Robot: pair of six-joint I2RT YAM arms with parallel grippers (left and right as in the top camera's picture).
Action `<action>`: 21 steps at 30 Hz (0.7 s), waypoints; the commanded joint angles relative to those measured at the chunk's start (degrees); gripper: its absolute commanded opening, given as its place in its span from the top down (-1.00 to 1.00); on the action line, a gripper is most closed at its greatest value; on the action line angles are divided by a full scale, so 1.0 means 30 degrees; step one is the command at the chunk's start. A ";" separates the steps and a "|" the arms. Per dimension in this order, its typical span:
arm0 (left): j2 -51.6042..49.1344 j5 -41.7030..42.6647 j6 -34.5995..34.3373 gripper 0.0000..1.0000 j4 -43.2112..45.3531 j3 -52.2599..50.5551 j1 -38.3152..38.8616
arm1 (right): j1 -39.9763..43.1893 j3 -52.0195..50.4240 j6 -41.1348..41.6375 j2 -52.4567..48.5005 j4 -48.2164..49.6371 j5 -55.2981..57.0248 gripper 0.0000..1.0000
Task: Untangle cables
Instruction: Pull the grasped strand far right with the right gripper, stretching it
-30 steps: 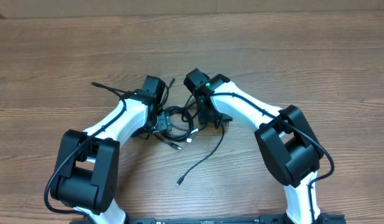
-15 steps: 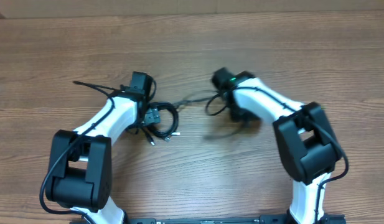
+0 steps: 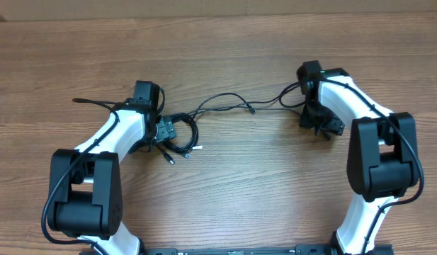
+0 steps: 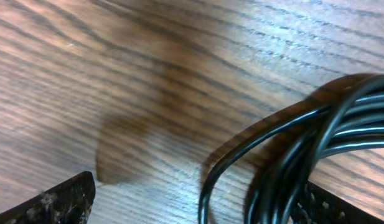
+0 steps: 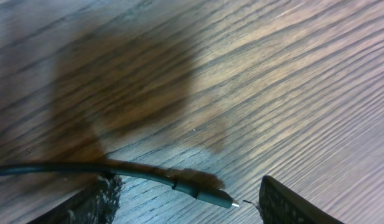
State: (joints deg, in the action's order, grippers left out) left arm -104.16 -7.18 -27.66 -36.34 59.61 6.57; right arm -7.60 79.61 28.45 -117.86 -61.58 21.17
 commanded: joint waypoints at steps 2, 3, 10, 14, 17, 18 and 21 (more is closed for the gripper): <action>-0.1275 0.1654 0.1654 -0.94 0.0146 -0.0896 -0.0015 | 0.0204 -0.1151 -0.0022 -0.2157 0.0743 -0.2732 -0.49; -0.1275 0.1894 0.1829 -0.94 0.0189 -0.0896 -0.0015 | 0.0204 -0.1151 -0.0022 -0.2157 0.0765 -0.2630 -0.50; -0.1275 0.1909 0.1872 -0.94 0.0204 -0.0896 -0.0015 | 0.0670 -0.1158 0.0328 -0.2157 0.0750 -0.0313 -0.58; -0.1275 0.1909 0.1872 -0.94 0.0204 -0.0896 -0.0015 | 0.1698 -0.1158 0.0656 -0.2157 0.0692 0.0066 -0.70; -0.1275 0.1902 0.1872 -0.95 0.0211 -0.0896 -0.0022 | 0.2790 -0.1158 0.0648 -0.2157 0.0699 0.0058 -0.79; -0.1275 0.1909 0.1872 -0.94 0.0204 -0.0896 -0.0022 | 0.3177 -0.1166 0.0648 -0.2157 0.0699 0.0058 -0.82; -0.1275 0.1909 0.1872 -0.93 0.0204 -0.0896 -0.0015 | 0.4925 -0.1166 0.0641 -0.2157 0.0554 -0.0168 -0.94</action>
State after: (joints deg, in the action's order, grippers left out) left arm -104.38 -4.40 -23.59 -35.33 59.53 6.48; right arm 1.45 80.25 29.95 -117.62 -59.66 20.01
